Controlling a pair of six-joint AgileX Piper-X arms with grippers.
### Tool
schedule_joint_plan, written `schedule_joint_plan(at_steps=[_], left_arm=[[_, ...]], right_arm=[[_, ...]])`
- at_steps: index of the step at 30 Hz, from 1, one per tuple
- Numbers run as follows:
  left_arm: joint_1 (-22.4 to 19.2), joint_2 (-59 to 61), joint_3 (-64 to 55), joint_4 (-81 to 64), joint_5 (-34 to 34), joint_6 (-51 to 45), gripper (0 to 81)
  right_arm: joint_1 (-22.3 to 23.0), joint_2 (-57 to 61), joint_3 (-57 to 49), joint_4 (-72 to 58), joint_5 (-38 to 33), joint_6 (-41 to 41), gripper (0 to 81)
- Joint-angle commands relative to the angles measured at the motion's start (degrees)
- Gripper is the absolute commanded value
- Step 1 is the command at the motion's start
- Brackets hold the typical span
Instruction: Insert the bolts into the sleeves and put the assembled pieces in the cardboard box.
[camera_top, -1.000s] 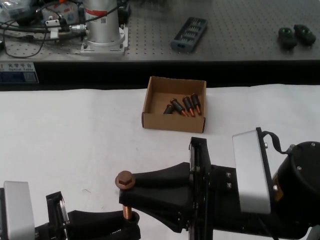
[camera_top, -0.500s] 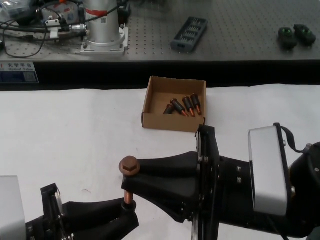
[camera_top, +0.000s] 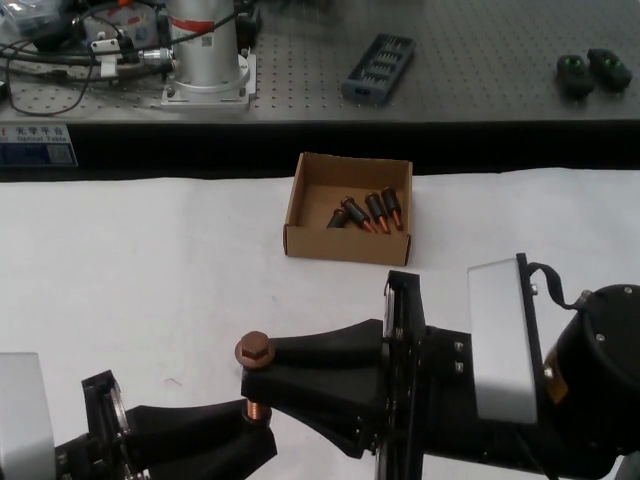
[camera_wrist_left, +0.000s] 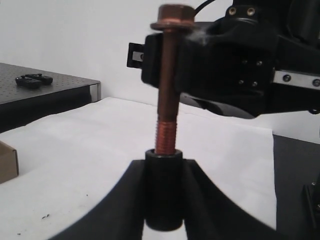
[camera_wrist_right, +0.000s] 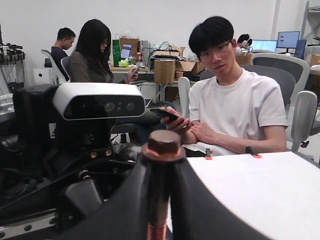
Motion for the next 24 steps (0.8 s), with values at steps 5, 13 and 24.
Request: schedule_joint_plan(at_steps=[5,13,24], left_arm=[[-0.09,-0.44,-0.94,-2.54,0.13,-0.63,0.6],[-0.09,-0.4,-0.94,-5.66,-1.05,-1.5,0.6],[-0.09,-0.4,-0.94,-11.26,1.64,-6.16,0.6]], right_arm=[[0.18,0.05,-0.16,4.89,0.24,-0.14,7.6],[0.18,0.05,-0.16,2.04,0.24,8.99,7.6],[0.18,0.05,-0.16,2.05,0.24,12.86,7.6]])
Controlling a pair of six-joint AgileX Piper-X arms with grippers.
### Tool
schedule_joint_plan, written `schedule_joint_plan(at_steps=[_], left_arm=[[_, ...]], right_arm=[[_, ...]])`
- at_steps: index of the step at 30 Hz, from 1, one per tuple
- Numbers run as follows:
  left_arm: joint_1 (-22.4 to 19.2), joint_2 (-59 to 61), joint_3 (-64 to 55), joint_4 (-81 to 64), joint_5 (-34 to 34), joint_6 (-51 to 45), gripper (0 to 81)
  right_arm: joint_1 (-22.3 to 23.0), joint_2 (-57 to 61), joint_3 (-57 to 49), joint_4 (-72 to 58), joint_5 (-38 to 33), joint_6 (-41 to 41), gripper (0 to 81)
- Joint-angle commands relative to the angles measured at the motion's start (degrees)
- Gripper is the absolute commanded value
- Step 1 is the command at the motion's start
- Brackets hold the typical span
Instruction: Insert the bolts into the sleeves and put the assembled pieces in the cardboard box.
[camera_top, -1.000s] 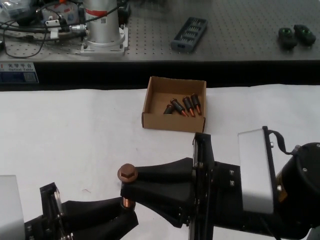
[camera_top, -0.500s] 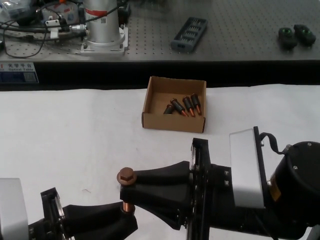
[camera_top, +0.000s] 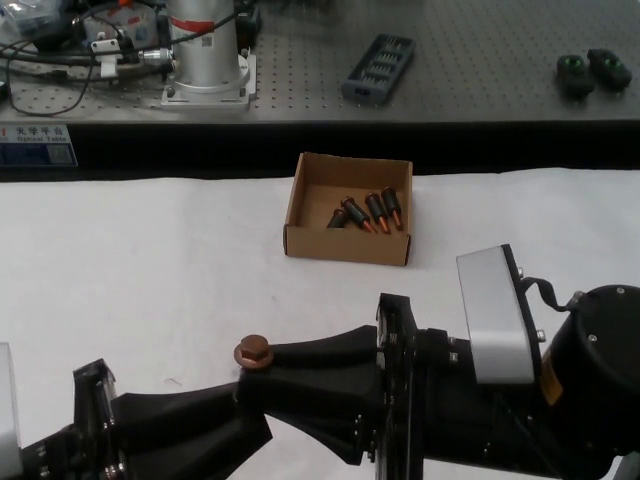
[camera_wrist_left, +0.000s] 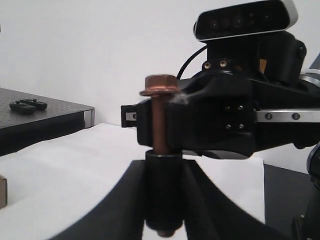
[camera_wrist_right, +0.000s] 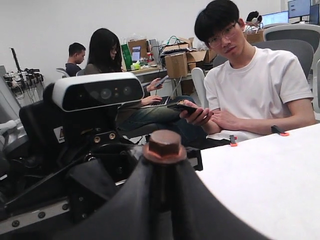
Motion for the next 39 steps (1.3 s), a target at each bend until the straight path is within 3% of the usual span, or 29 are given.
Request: schedule_joint_plan(at_steps=[1,5,6,12,21,26,30,33,39], left_arm=[[-0.09,-0.4,-1.23,-4.9,2.64,-2.61,0.6],[-0.09,-0.4,-1.23,-2.57,2.85,-2.23,0.6],[-0.09,-0.4,-1.23,-1.92,2.85,-1.81,0.6],[-0.09,-0.4,-1.23,-0.52,2.85,-0.94,0.6],[-0.09,-0.4,-1.23,0.28,2.1,-0.4,0.6],[-0.09,-0.4,-1.23,5.03,-7.3,1.03,0.6],[-0.09,-0.4,-1.23,6.03,-15.42,1.02,0.6],[-0.09,-0.4,-1.23,7.09,-20.93,-4.87,0.6],[-0.09,0.18,-14.52,31.76,-21.69,-6.31,0.6]], right_arm=[[0.06,0.02,0.1,1.17,0.55,1.27,7.6],[0.06,0.02,0.1,1.17,0.55,6.11,1.2],[0.06,0.02,-0.06,1.17,0.55,6.66,2.9],[0.06,0.02,-0.14,1.17,-1.86,5.57,41.0],[-0.09,-0.11,-0.14,-2.01,-1.26,3.5,63.1],[-1.02,-4.47,0.24,-4.62,-3.0,3.24,72.6],[-4.58,-12.11,1.57,-1.06,-5.27,1.02,73.4],[-7.69,-18.98,5.82,1.19,-3.39,-3.89,73.4],[-10.09,-29.65,14.64,1.21,15.91,-17.0,73.4]])
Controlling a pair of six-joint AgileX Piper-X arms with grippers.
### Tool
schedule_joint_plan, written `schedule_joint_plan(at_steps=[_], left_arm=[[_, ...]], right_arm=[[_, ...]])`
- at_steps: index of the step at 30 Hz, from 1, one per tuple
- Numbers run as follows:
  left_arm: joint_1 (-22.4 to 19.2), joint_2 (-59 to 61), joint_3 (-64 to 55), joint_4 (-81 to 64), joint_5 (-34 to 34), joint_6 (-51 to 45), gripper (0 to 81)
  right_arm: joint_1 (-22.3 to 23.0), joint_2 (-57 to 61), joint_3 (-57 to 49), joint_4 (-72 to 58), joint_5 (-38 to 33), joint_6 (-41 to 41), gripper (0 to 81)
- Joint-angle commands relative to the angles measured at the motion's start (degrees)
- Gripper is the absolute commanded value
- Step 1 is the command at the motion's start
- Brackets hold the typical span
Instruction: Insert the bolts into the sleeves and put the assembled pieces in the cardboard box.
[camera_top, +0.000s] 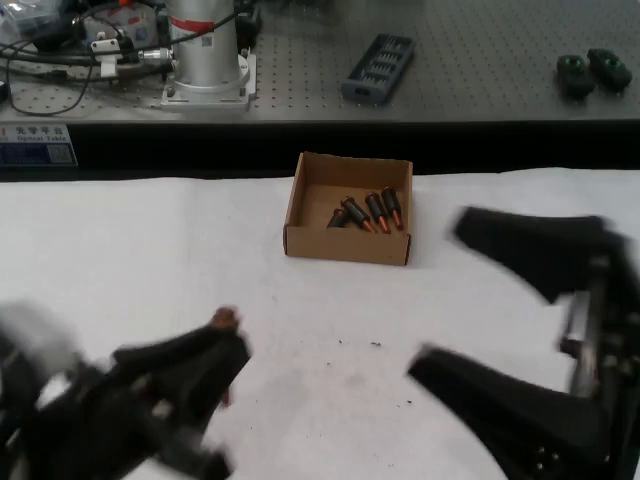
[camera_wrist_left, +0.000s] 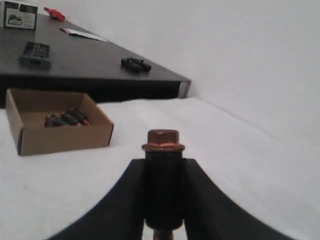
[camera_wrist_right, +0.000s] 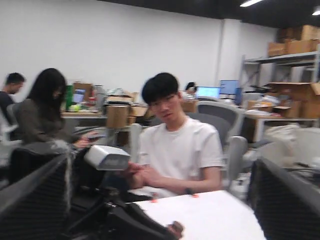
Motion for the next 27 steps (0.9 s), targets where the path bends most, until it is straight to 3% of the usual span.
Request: schedule_joint_plan(at_steps=[1,5,11,14,22,27], left_arm=[[-0.09,0.1,-13.39,21.15,-2.09,0.0,0.6],[-0.09,0.46,-27.68,37.12,-7.61,3.73,0.6],[2.62,10.13,-51.06,57.11,-9.44,4.4,0.6],[4.11,19.66,-63.46,66.28,-8.52,4.4,0.6],[6.0,45.81,-96.01,83.26,-4.98,6.06,0.6],[6.27,61.35,-113.62,90.29,-4.98,6.06,0.6]], right_arm=[[-0.48,-3.0,3.94,0.34,13.58,-9.9,73.4],[-0.48,-3.32,4.82,0.34,22.82,-10.87,73.4],[-0.48,-3.32,4.88,0.34,26.66,-10.79,73.4],[-0.48,-3.32,4.88,0.34,27.36,-11.19,73.4],[-0.48,-3.32,4.94,2.62,39.43,-13.9,73.4],[-0.48,-3.32,4.94,2.62,40.46,-14.15,73.4]])
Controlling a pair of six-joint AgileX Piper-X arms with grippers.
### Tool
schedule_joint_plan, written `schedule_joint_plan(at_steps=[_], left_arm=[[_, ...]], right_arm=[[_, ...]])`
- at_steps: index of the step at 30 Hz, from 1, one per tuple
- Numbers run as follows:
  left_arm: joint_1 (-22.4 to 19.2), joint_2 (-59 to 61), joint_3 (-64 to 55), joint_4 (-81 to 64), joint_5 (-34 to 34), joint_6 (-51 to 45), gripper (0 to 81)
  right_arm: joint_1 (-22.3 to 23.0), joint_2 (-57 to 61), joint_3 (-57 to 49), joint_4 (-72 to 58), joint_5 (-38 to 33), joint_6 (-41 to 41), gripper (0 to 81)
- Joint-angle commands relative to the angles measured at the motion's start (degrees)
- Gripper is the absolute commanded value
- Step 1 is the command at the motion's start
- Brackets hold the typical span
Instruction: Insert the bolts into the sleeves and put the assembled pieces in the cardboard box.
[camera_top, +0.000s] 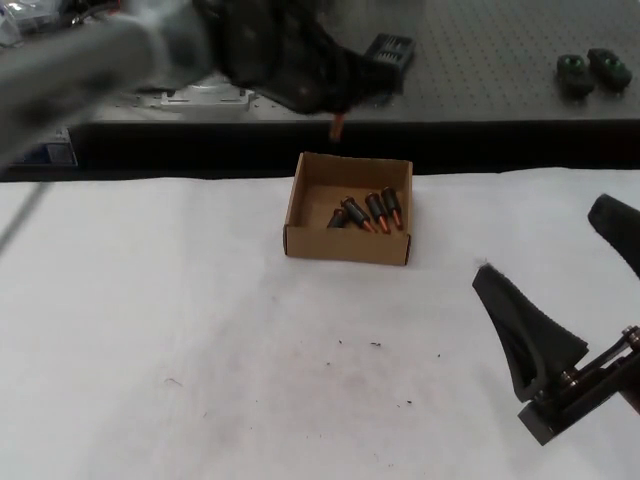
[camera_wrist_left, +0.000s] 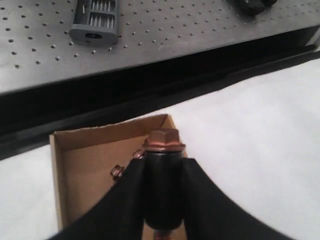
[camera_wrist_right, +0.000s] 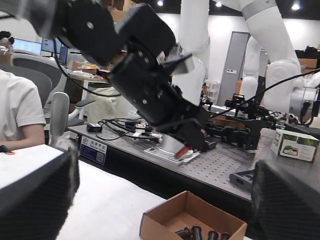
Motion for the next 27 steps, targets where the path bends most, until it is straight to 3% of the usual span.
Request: schedule_joint_plan(at_steps=[1,7,18,20,24,26,27], left_arm=[[0.25,7.4,-9.75,3.26,0.03,0.61,0.6],[0.25,18.3,-18.76,3.92,-1.69,0.18,0.6],[0.57,23.5,-19.18,4.46,-2.61,0.31,2.1],[0.57,23.5,-19.18,5.04,-2.51,1.39,13.6],[0.61,23.38,-19.85,6.62,-2.18,2.1,51.6],[0.61,23.13,-20.64,7.45,1.14,4.07,58.3],[0.61,22.73,-21.2,8.44,2.82,4.51,56.1]], right_arm=[[-0.27,-0.61,-0.09,-2.18,5.53,0.86,73.4],[-0.27,-0.61,-0.09,-1.96,5.53,0.42,73.4],[-0.27,-0.61,-0.09,-1.96,5.53,0.42,73.4],[-0.27,-0.61,-0.09,-1.96,5.53,0.42,73.4],[-0.27,-0.61,-0.09,-1.96,5.53,0.42,73.4],[-0.27,-0.61,-0.09,-1.96,5.53,0.42,73.4],[-0.27,-0.61,-0.09,-1.96,5.53,0.42,73.4]])
